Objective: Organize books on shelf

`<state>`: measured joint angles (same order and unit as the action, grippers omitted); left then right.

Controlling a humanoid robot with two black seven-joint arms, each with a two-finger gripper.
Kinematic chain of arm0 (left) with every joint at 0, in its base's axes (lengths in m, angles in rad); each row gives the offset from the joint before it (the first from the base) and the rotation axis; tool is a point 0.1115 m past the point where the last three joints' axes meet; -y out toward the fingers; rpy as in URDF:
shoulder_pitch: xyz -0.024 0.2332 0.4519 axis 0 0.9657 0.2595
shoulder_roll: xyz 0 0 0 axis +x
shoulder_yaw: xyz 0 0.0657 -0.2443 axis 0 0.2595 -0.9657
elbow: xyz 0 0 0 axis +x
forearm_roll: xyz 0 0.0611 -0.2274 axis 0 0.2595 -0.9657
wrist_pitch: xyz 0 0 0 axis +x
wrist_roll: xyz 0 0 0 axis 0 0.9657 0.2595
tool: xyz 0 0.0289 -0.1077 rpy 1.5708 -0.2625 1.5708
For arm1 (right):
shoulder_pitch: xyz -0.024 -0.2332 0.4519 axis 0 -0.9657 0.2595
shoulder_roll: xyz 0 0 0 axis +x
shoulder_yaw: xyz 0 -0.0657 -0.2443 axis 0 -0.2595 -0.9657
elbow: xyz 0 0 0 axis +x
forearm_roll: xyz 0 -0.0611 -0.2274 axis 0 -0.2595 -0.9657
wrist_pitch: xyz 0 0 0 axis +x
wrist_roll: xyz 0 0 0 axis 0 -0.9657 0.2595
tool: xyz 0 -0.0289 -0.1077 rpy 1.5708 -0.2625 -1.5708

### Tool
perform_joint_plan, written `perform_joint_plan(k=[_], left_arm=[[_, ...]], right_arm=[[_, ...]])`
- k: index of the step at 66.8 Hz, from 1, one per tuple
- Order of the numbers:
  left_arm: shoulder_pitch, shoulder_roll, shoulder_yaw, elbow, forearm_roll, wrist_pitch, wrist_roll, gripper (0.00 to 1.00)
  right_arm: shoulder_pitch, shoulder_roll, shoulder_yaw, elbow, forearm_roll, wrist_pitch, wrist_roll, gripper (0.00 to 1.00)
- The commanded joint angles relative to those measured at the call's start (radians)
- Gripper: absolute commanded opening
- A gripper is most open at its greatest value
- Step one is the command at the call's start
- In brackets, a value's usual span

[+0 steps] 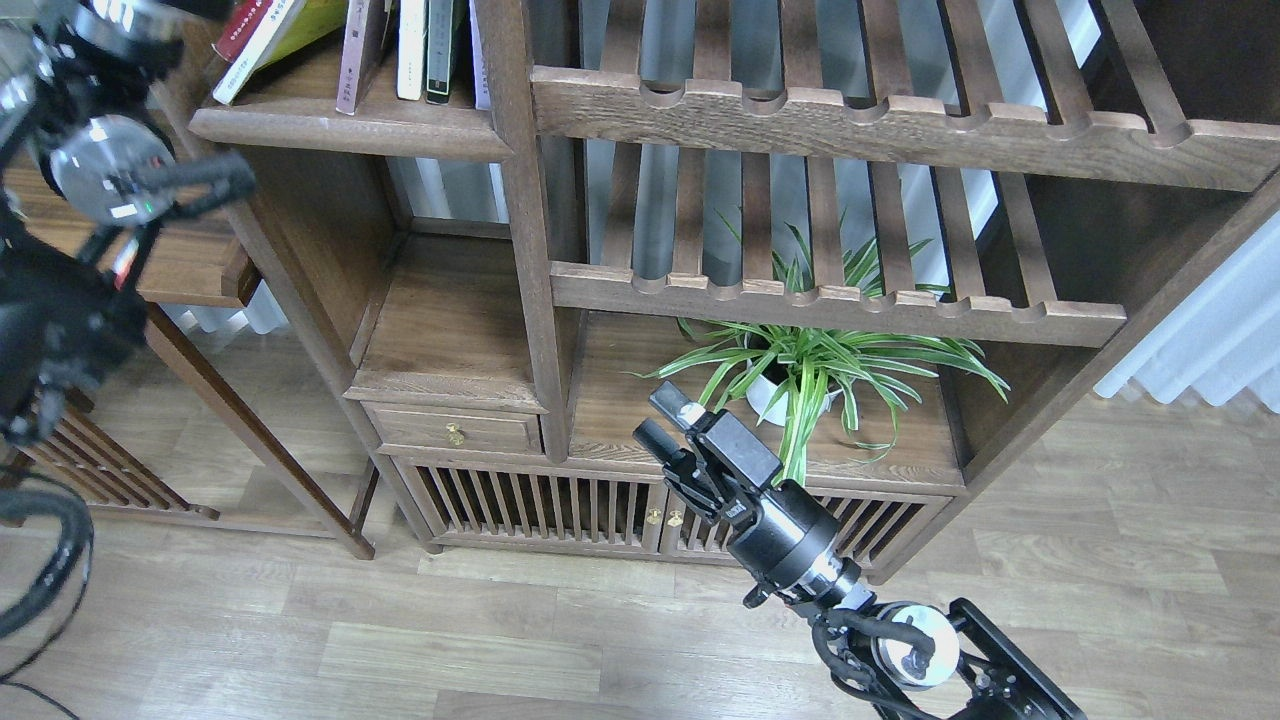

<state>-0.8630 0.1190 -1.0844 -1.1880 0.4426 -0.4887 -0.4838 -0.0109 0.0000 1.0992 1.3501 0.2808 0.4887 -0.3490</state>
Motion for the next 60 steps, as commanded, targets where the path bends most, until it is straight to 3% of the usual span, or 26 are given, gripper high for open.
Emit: perform_joint_plan(k=[1, 9, 21, 43, 60], left_arm=[[0.084, -0.119, 0.029, 0.001, -0.028, 0.0, 0.028, 0.59], [0.156, -0.119, 0.075, 0.004, -0.027, 0.0, 0.051, 0.74], [0.229, -0.119, 0.165, 0.001, -0.028, 0.0, 0.053, 0.92], [0.325, -0.119, 0.227, 0.002, -0.027, 0.0, 0.057, 0.99], [0.345, -0.119, 0.256, 0.001, -0.027, 0.0, 0.097, 0.99]], right_arm=[[0.0, 0.0, -0.01, 0.004, 0.0, 0.0, 0.001, 0.94], [0.0, 0.0, -0.013, 0.004, 0.0, 0.0, 0.001, 0.94], [0.002, 0.0, -0.013, 0.004, 0.0, 0.0, 0.001, 0.94], [0.0, 0.0, -0.018, 0.004, 0.0, 0.0, 0.001, 0.94], [-0.001, 0.0, -0.018, 0.004, 0.0, 0.0, 0.001, 0.94]])
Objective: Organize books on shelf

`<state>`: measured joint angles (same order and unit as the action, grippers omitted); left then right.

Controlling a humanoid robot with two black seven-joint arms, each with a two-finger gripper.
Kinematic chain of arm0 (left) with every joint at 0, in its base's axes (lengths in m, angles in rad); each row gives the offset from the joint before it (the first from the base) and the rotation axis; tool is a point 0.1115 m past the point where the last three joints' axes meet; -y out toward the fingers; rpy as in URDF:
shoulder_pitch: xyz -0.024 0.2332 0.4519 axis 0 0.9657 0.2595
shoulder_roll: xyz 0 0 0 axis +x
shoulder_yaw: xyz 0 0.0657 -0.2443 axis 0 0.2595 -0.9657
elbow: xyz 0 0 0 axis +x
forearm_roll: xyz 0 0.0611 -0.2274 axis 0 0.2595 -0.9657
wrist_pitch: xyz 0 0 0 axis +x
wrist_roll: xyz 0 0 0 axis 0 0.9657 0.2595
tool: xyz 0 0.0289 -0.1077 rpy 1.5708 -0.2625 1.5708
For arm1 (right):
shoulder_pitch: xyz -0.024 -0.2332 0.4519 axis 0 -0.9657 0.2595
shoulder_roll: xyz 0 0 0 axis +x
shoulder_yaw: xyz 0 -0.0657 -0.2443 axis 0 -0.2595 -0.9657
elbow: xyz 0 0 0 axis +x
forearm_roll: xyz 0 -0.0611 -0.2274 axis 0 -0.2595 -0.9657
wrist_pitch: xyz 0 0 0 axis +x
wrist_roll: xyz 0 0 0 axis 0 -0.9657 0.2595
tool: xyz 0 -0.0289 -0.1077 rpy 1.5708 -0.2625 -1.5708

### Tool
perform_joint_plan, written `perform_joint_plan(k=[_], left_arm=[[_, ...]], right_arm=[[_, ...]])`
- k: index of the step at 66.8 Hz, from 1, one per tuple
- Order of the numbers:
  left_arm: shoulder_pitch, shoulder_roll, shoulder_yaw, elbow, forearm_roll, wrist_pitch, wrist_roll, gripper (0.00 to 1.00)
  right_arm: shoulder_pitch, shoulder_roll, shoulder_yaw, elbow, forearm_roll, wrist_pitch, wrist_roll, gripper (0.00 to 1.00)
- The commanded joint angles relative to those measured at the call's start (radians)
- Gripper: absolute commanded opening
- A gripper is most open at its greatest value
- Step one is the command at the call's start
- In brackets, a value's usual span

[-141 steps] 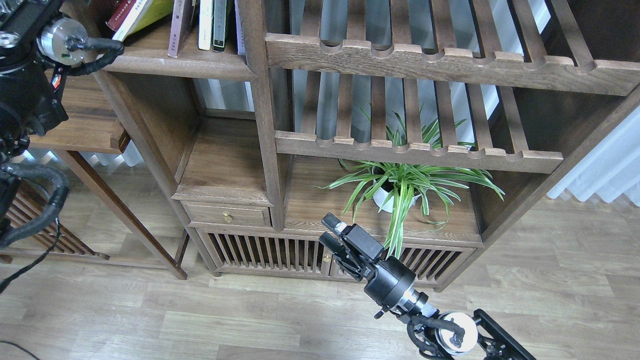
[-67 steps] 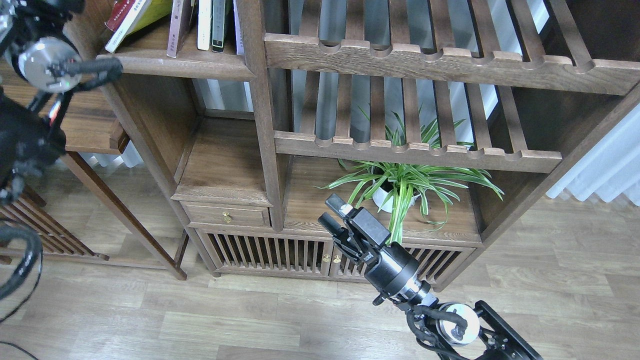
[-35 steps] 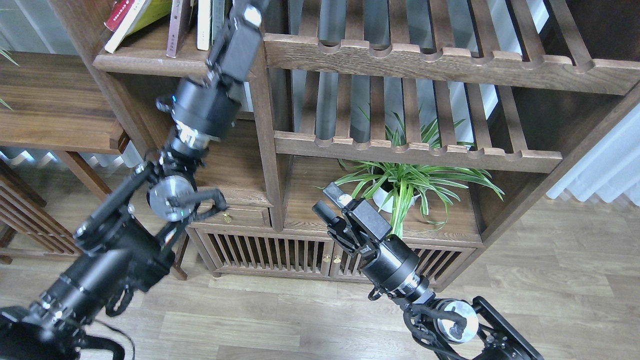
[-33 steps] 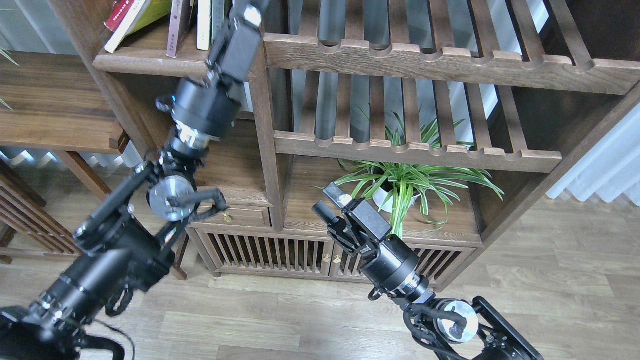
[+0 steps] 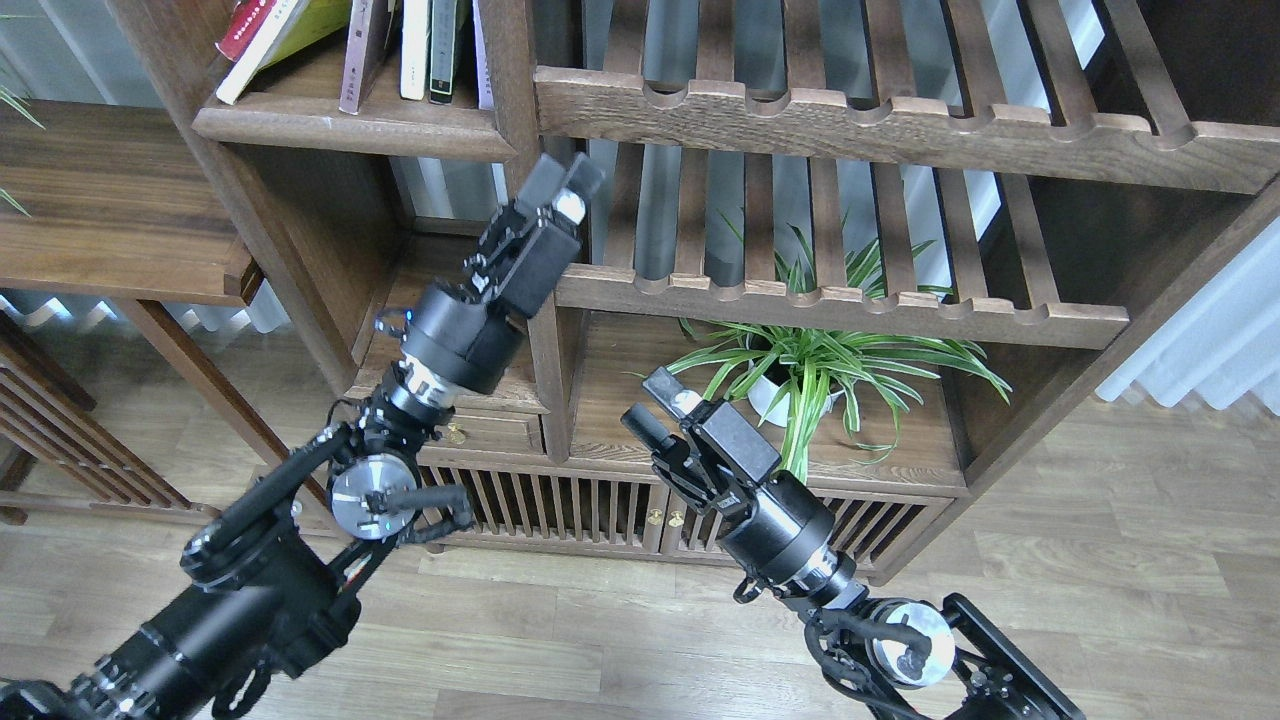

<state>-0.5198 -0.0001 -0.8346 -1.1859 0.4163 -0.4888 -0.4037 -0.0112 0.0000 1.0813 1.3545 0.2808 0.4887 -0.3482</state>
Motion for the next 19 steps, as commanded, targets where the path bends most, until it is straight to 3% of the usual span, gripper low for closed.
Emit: perform_joint_plan(k=[1, 19], left_arm=[[0.001, 0.0, 0.008, -0.001, -0.001, 0.0, 0.019, 0.99], [0.001, 0.0, 0.009, -0.001, -0.001, 0.0, 0.022, 0.99]], right_arm=[[-0.001, 0.0, 0.0, 0.0, 0.0, 0.0, -0.002, 0.94], [-0.001, 0.0, 0.011, -0.002, 0.0, 0.0, 0.0, 0.95]])
